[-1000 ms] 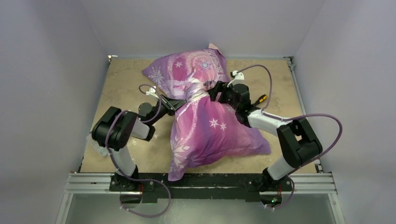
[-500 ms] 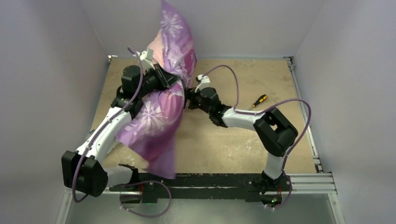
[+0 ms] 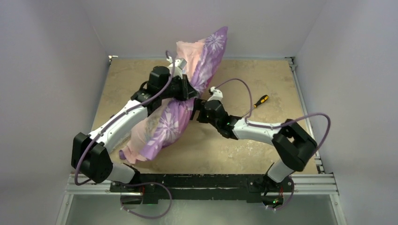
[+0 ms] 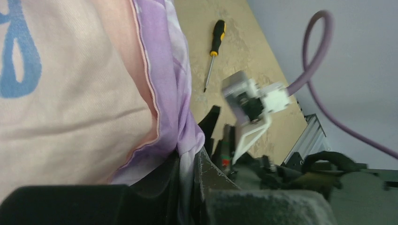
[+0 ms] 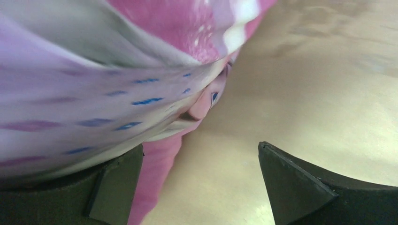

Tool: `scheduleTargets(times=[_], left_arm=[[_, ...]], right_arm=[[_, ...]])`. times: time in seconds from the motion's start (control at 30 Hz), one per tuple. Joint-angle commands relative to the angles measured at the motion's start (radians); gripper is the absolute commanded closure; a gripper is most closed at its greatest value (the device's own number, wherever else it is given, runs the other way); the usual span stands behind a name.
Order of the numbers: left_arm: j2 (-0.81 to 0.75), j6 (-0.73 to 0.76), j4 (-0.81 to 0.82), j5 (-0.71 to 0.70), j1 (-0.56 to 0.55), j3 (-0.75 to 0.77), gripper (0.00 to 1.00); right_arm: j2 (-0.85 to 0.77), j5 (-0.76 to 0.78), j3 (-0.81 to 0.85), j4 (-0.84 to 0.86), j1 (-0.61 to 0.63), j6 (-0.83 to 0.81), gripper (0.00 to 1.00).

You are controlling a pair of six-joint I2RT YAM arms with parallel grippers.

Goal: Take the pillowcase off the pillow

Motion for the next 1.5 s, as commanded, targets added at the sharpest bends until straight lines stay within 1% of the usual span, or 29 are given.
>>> scheduleTargets(times=[0.0, 0.1, 0.23, 0.3, 0.33, 0.5, 0.6, 0.67, 0.8, 0.93, 1.0, 1.1, 1.2, 1.3, 1.47], left_arm=[[0.048, -0.035, 0.12, 0.022, -0.102, -0.044, 1.0], [0.071, -0.048, 0.159, 0.015, -0.133, -0.046, 1.0], [0.1, -0.057, 0.165, -0.005, -0.188, -0.021, 1.0], [0.128, -0.061, 0.202, -0.007, -0.219, -0.01, 1.0], [0.139, -0.067, 0.218, -0.005, -0.234, -0.01, 0.98], [0.158, -0.088, 0.273, 0.025, -0.28, -0.003, 0.69], [0.114, -0.071, 0.256, 0.027, -0.283, 0.016, 0.53], [0.072, -0.046, 0.217, -0.006, -0.282, 0.035, 0.44], [-0.013, 0.017, 0.088, -0.123, -0.278, 0.065, 0.32], [-0.074, 0.052, 0.005, -0.225, -0.226, 0.045, 0.24], [-0.092, 0.04, -0.006, -0.222, -0.17, 0.002, 0.24], [-0.114, 0.0, 0.045, -0.184, -0.096, -0.099, 0.23], [-0.115, 0.002, 0.053, -0.187, -0.085, -0.169, 0.23], [-0.107, 0.017, 0.04, -0.195, -0.086, -0.233, 0.23], [-0.131, 0.004, 0.043, -0.176, -0.086, -0.372, 0.23]], right_arm=[[-0.198, 0.311, -0.043, -0.041, 0.009, 0.238, 0.04], [-0.271, 0.393, -0.084, -0.132, 0.009, 0.338, 0.04], [-0.375, 0.492, -0.12, -0.275, 0.009, 0.474, 0.02], [-0.438, 0.539, -0.127, -0.351, 0.009, 0.533, 0.02], [-0.47, 0.558, -0.13, -0.383, 0.009, 0.548, 0.02], [-0.617, 0.628, -0.126, -0.472, 0.006, 0.536, 0.01], [-0.659, 0.65, -0.106, -0.521, 0.004, 0.531, 0.01], [-0.688, 0.658, -0.099, -0.536, 0.002, 0.522, 0.01], [-0.722, 0.64, -0.098, -0.461, -0.002, 0.392, 0.01], [-0.697, 0.598, -0.092, -0.4, -0.033, 0.304, 0.01], [-0.675, 0.558, -0.098, -0.377, -0.09, 0.265, 0.01], [-0.664, 0.452, -0.133, -0.286, -0.214, 0.166, 0.01], [-0.645, 0.351, -0.167, -0.204, -0.278, 0.1, 0.01], [-0.571, 0.268, -0.183, -0.154, -0.306, 0.064, 0.01], [-0.413, 0.135, -0.222, -0.069, -0.307, 0.037, 0.02]])
